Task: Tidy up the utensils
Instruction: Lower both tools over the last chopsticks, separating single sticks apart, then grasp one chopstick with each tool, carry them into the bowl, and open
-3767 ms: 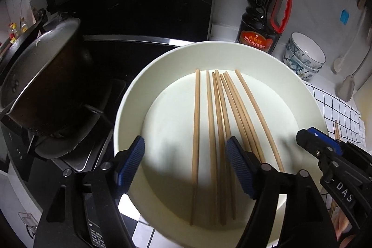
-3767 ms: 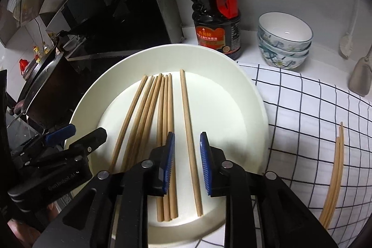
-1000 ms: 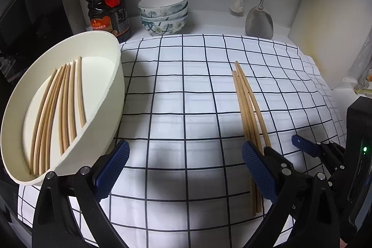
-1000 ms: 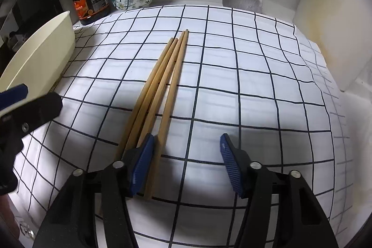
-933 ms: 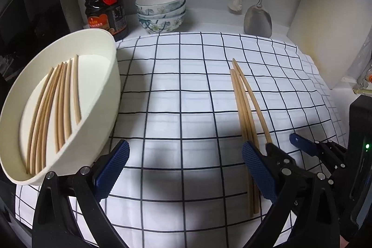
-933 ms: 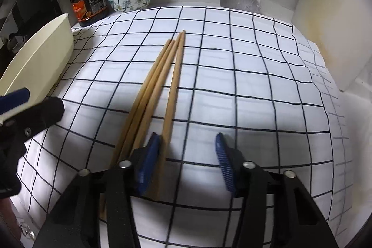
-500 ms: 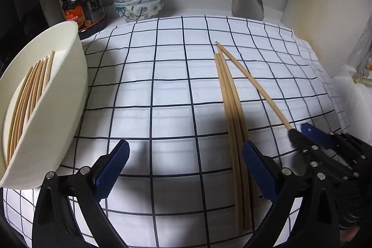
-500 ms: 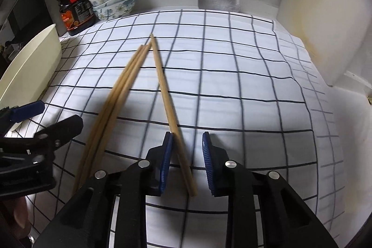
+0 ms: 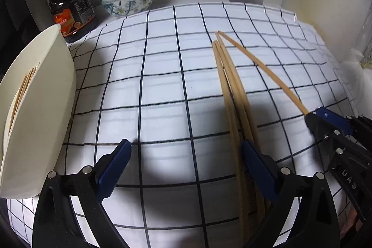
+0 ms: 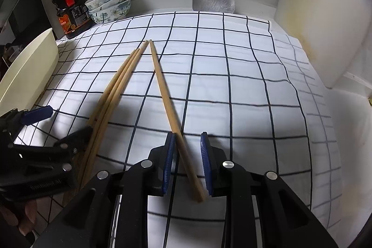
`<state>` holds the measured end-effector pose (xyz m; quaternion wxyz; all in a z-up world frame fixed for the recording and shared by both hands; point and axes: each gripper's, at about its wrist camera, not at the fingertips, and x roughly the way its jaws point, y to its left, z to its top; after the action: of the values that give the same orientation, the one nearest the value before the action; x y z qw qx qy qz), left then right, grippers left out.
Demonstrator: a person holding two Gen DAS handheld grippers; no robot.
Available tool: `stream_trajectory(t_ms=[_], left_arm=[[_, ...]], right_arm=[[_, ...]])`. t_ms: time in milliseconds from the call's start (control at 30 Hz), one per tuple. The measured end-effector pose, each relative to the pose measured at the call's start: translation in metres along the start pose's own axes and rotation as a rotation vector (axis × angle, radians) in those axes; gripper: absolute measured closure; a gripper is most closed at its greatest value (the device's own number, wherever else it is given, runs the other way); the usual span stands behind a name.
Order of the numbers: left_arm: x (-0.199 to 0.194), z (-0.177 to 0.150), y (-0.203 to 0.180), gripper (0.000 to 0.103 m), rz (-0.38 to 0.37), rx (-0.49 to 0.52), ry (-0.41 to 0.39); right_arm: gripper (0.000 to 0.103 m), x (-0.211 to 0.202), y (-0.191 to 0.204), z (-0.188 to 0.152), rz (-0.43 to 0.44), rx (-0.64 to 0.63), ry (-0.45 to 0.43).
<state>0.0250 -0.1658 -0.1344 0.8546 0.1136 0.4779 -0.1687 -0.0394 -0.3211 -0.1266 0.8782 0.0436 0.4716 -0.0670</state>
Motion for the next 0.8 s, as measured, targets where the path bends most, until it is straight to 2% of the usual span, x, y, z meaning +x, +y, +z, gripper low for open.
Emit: stream_trajectory(t_ms=[167,267,467,533,567,600,800], left_arm=[[0.003,0.004,-0.001,0.018,-0.023,-0.017,-0.005],[0.003,0.009,-0.005,0.028,-0.029,-0.010,-0.020],[0.001,0.015,-0.015,0.060,-0.053,0.012,-0.038],[0.001,0.017,-0.015,0.077,-0.056,0.011,-0.038],[0.002,0.018,-0.015,0.083,-0.057,0.010,-0.036],[0.002,0.019,-0.015,0.095,-0.063,0.008,-0.033],[0.000,0.018,-0.011,0.096,-0.087,-0.005,0.003]], right_arm=[[0.080,0.006,0.002,0.008,-0.001,-0.023,-0.004],[0.080,0.010,0.003,0.013,0.004,-0.045,-0.009],[0.081,0.017,0.009,0.021,0.031,-0.095,-0.009],[0.092,0.019,0.010,0.023,0.047,-0.111,-0.006],[0.094,0.019,0.011,0.024,0.047,-0.117,-0.006],[0.095,0.019,0.012,0.024,0.044,-0.122,-0.005],[0.097,0.014,0.006,0.020,0.082,-0.039,0.008]])
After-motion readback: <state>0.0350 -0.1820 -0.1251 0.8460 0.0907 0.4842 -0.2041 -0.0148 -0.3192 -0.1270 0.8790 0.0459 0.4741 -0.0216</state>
